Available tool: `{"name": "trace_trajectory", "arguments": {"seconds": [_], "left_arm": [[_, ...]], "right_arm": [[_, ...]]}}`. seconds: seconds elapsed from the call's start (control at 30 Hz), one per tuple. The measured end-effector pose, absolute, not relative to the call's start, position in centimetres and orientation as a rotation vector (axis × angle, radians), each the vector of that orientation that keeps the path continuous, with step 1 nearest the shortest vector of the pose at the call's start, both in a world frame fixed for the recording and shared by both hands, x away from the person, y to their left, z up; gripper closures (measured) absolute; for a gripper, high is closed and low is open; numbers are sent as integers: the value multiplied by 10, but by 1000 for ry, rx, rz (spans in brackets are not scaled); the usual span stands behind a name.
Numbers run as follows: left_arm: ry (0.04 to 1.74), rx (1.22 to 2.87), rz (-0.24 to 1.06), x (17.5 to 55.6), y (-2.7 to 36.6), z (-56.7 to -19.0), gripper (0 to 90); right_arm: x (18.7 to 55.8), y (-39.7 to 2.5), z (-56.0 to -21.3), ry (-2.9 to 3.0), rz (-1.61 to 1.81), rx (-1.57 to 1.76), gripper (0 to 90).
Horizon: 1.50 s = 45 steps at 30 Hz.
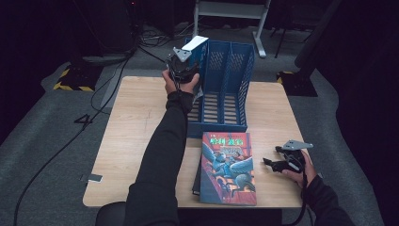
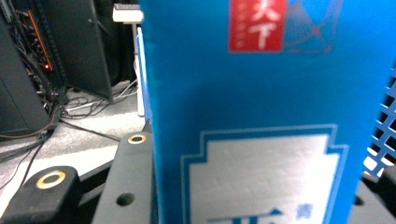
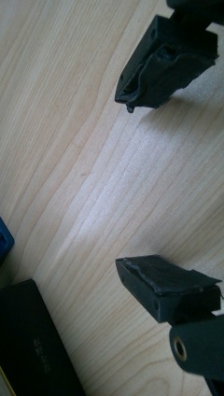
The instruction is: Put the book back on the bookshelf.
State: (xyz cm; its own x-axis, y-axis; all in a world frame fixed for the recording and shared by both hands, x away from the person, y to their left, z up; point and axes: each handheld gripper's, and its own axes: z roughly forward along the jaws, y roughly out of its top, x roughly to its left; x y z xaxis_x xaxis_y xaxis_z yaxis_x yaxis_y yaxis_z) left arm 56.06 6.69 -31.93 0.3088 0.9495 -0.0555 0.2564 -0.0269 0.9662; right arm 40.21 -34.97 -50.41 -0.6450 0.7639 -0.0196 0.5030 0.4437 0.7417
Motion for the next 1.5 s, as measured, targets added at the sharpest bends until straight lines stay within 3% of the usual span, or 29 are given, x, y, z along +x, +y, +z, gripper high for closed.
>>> {"name": "trace_trajectory", "arguments": {"seconds": [0.63,1.5], "left_arm": [[1222,1583,799,561,63,-348,600],[1149,1650,770,536,75,-357,586]], "right_arm": [[402,-348,-504,2351,1026,1069,174],[402,-348,-504,2353,1028,1071,173]]}}
